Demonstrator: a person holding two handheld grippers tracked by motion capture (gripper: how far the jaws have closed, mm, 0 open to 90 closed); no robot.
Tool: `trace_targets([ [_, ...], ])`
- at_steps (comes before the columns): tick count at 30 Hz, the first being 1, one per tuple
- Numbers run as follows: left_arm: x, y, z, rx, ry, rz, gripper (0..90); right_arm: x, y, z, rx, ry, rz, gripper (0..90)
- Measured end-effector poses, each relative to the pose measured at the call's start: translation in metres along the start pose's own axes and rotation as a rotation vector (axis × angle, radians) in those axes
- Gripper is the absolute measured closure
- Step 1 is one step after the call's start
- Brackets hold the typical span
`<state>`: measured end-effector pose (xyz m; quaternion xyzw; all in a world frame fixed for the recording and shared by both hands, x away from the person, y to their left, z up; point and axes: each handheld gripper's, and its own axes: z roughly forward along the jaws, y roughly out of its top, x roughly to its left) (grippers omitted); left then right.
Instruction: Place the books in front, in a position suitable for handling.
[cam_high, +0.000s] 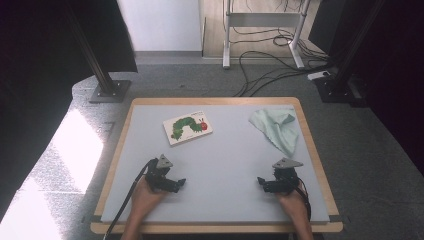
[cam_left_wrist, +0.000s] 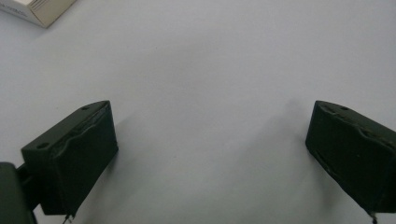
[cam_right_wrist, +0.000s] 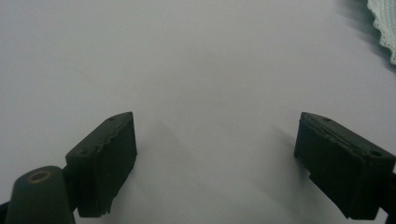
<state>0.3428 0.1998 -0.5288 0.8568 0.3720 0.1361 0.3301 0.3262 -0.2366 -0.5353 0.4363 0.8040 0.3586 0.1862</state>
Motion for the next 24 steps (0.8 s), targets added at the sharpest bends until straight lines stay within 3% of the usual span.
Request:
trace_targets([
  [24,0.0,0.0,0.0,-0.001,0.0,0.0,1.8,-0.001,0.0009,-0.0001,0.005,0.007,0.005,12.3],
])
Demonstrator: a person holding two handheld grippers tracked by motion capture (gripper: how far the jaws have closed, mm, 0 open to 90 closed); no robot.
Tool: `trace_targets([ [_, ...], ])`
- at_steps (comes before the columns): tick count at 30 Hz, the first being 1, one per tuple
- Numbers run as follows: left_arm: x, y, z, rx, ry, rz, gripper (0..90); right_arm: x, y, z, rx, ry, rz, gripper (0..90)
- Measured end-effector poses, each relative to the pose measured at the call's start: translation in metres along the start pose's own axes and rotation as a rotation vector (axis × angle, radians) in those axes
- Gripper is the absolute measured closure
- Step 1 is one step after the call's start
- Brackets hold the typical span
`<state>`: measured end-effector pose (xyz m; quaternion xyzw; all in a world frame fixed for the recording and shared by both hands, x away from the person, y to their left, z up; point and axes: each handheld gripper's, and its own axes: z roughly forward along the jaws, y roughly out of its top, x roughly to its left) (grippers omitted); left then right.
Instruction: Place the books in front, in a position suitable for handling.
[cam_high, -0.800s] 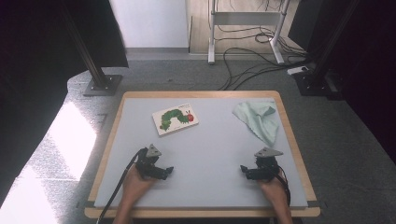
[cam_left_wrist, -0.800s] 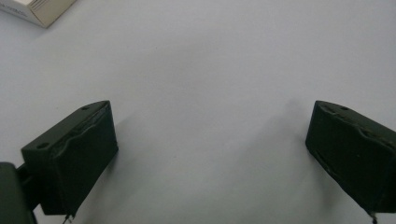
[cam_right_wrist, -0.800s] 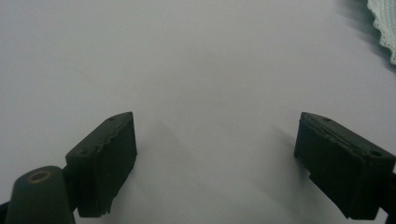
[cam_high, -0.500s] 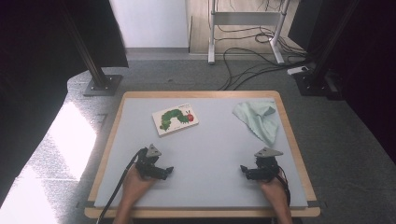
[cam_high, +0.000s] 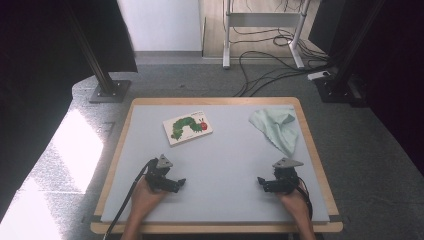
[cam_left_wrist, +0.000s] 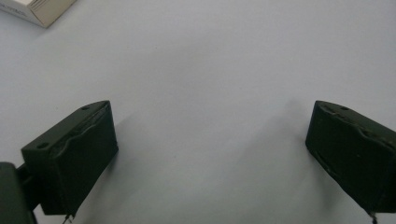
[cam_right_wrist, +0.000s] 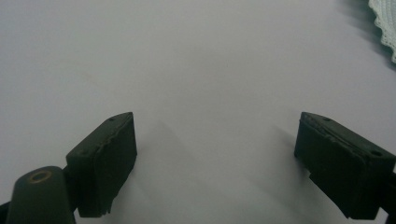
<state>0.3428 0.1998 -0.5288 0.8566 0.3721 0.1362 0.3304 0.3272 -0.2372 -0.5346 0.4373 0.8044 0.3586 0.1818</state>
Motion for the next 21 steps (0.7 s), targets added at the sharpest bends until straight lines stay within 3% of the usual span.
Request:
trace_targets([
  [10,0.0,0.0,0.0,0.0,0.0,0.0,1.8,-0.008,0.006,0.0,0.021,0.013,-0.005,12.9],
  [21,0.0,0.0,0.0,0.001,0.001,0.0,1.9,-0.025,0.02,-0.005,-0.006,0.02,0.002,12.5],
])
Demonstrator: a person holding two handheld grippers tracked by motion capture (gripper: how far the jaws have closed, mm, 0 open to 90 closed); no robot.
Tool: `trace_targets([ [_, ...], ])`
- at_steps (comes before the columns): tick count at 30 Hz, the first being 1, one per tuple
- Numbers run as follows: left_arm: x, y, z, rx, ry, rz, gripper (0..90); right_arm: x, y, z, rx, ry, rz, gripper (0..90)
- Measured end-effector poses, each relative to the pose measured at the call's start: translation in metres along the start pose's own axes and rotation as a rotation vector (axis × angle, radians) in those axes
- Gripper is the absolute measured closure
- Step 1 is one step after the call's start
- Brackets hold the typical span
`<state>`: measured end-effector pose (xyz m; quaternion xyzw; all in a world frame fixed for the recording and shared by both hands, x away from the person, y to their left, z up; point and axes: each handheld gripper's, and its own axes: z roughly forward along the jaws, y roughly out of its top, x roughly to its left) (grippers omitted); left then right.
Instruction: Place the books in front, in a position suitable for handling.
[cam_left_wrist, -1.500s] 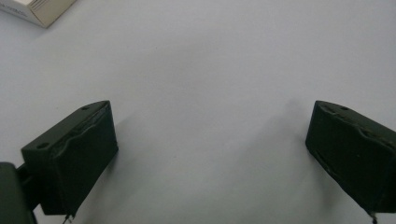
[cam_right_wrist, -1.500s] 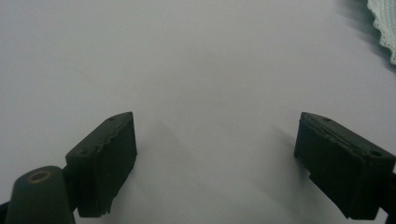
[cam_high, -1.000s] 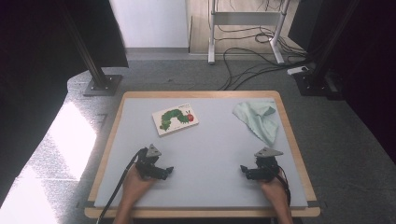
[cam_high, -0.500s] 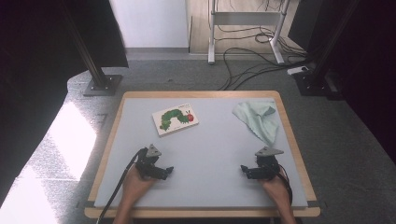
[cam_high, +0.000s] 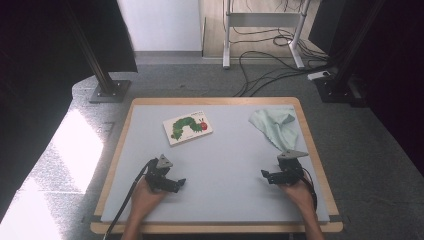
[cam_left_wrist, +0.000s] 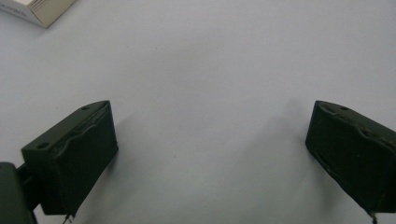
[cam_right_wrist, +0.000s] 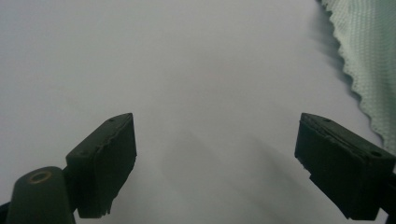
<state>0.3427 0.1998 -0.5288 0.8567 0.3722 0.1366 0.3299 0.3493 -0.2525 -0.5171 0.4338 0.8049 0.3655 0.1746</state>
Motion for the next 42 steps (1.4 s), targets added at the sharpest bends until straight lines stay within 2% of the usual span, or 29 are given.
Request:
trace_targets([
  [4,0.0,0.0,0.0,0.0,0.0,0.001,1.9,-0.008,0.005,0.001,0.018,-0.035,0.0,13.5],
  [12,0.0,0.0,0.0,0.0,0.001,0.0,1.9,-0.027,0.013,-0.001,0.006,-0.075,0.025,17.2],
  [24,0.0,0.0,0.0,0.0,0.001,0.001,1.9,-0.051,0.035,0.001,-0.003,-0.155,0.038,31.0],
  [33,0.0,0.0,0.0,-0.001,0.0,0.0,1.9,-0.07,0.049,0.015,0.014,-0.167,0.049,47.2],
  [42,0.0,0.0,0.0,0.0,0.0,0.001,1.9,-0.087,0.059,0.031,0.031,-0.184,0.087,51.5],
])
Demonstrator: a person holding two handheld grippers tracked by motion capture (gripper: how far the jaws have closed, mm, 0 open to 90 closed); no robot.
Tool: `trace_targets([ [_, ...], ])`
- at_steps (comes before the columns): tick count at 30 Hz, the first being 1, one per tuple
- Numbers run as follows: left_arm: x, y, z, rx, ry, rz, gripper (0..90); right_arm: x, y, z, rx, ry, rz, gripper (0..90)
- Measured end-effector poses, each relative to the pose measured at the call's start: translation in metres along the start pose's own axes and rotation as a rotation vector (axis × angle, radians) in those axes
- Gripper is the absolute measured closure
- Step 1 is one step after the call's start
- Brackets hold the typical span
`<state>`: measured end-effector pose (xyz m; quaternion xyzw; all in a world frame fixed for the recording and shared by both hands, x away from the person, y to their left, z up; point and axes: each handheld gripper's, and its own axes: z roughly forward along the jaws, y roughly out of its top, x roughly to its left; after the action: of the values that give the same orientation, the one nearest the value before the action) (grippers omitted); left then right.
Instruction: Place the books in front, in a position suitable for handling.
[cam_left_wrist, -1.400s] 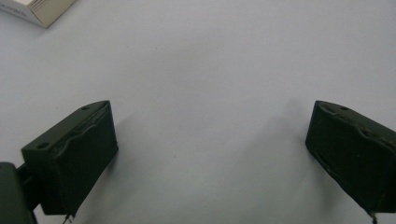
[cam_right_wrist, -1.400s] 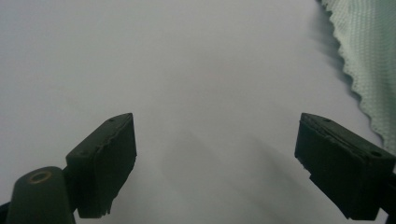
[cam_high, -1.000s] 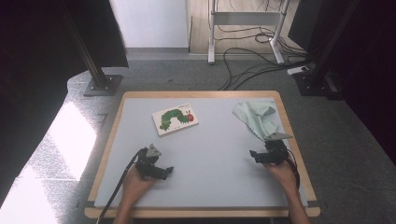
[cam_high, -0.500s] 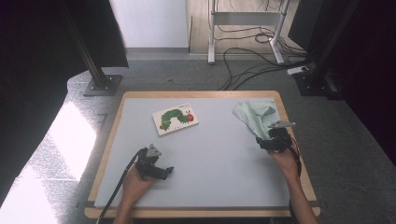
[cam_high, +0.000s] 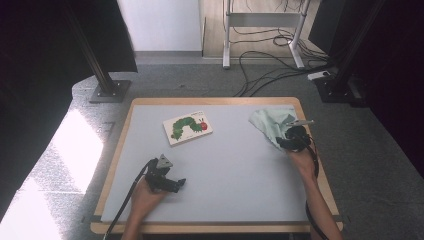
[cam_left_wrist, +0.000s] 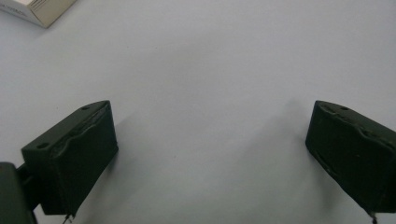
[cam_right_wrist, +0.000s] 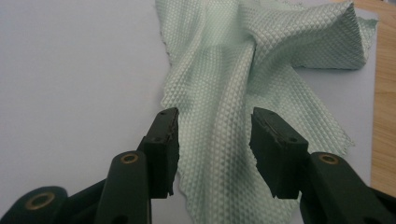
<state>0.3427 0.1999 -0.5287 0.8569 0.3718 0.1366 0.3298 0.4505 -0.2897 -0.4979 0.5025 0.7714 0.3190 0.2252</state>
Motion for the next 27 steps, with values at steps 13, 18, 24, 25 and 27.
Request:
trace_targets([
  [13,0.0,0.0,0.0,0.002,0.001,0.002,1.9,-0.011,-0.007,0.021,0.025,-0.004,0.049,86.3],
  [18,0.0,0.0,0.0,0.001,0.001,0.001,1.9,-0.01,-0.007,0.009,-0.007,0.013,0.047,87.0],
  [24,0.0,0.0,0.0,0.002,0.001,0.002,1.9,-0.002,0.0,-0.014,-0.012,0.027,0.014,87.0],
  [25,0.0,0.0,0.0,0.001,0.001,0.002,1.9,0.0,0.001,-0.018,-0.012,0.027,0.004,87.0],
  [27,0.0,0.0,0.0,0.001,0.002,0.002,1.9,0.005,0.003,-0.026,-0.018,0.026,-0.012,87.0],
])
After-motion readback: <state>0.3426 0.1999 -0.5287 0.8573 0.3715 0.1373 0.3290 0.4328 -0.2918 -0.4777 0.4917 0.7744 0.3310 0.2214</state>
